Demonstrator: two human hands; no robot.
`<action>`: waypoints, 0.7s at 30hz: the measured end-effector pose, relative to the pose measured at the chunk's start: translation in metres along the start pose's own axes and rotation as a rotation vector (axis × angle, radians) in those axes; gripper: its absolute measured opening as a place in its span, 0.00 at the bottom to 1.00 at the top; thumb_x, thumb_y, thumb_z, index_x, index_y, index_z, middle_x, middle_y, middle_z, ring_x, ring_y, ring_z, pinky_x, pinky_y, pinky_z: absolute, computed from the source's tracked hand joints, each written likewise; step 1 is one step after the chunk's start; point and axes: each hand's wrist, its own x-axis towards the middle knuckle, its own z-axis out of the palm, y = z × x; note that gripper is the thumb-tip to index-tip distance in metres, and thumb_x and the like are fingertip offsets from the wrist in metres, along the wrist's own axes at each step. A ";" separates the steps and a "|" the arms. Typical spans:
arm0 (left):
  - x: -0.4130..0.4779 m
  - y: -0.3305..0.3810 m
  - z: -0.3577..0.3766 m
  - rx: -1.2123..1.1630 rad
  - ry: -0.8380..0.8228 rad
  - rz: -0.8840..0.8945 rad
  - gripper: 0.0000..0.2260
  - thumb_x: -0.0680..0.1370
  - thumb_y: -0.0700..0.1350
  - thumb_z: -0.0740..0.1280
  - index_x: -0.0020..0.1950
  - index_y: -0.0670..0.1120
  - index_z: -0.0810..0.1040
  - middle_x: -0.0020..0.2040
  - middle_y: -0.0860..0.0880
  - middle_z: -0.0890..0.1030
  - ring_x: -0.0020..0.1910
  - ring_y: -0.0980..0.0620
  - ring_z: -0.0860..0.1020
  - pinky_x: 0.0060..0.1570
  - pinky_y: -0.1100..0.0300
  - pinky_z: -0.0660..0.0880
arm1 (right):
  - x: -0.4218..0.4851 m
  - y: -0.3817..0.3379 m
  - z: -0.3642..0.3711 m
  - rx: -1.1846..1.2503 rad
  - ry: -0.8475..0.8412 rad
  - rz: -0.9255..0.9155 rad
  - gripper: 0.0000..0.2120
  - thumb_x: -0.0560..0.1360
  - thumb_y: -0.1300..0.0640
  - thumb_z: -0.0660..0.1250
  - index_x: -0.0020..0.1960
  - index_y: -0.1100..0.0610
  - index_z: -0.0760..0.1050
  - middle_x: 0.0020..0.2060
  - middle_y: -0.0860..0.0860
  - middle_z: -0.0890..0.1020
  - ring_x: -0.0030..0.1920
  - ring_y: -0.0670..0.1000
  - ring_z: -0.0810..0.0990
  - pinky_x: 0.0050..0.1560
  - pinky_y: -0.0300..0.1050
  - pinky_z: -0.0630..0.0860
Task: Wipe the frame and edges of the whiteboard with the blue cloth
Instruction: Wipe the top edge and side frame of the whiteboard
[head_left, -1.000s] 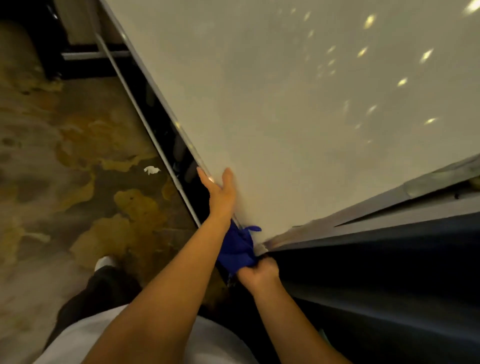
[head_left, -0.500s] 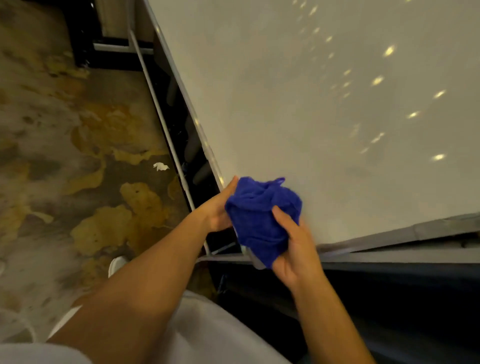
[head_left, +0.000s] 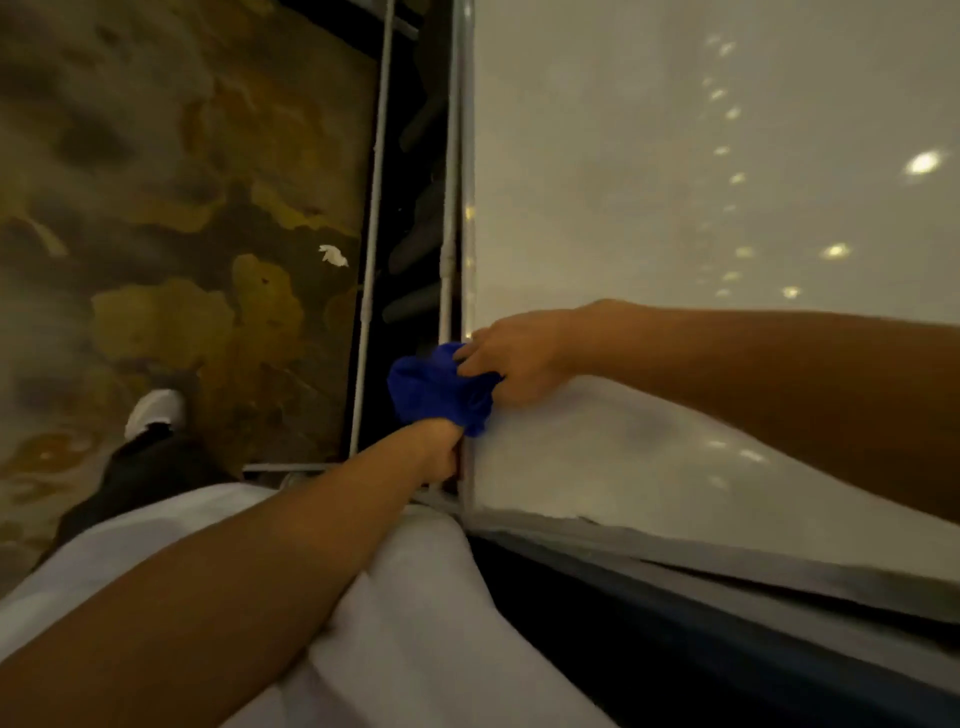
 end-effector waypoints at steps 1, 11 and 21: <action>0.004 -0.001 0.001 -0.023 0.056 0.034 0.09 0.82 0.46 0.60 0.54 0.41 0.75 0.49 0.41 0.77 0.47 0.42 0.76 0.49 0.49 0.78 | 0.003 0.000 -0.005 -0.014 -0.043 -0.023 0.27 0.78 0.46 0.60 0.75 0.48 0.62 0.73 0.56 0.67 0.70 0.59 0.67 0.69 0.56 0.65; 0.031 -0.051 0.016 0.247 0.480 0.464 0.22 0.84 0.50 0.51 0.65 0.35 0.73 0.65 0.34 0.75 0.64 0.36 0.73 0.61 0.49 0.69 | 0.019 0.004 0.000 -0.498 0.087 -0.206 0.20 0.83 0.47 0.53 0.63 0.59 0.75 0.66 0.57 0.75 0.65 0.59 0.69 0.69 0.53 0.62; 0.042 -0.060 0.030 0.347 0.726 0.548 0.25 0.81 0.55 0.50 0.59 0.38 0.76 0.58 0.36 0.79 0.56 0.37 0.76 0.54 0.49 0.72 | 0.017 0.023 0.004 -0.599 0.212 -0.157 0.17 0.82 0.49 0.56 0.64 0.56 0.75 0.58 0.58 0.78 0.59 0.58 0.75 0.61 0.51 0.69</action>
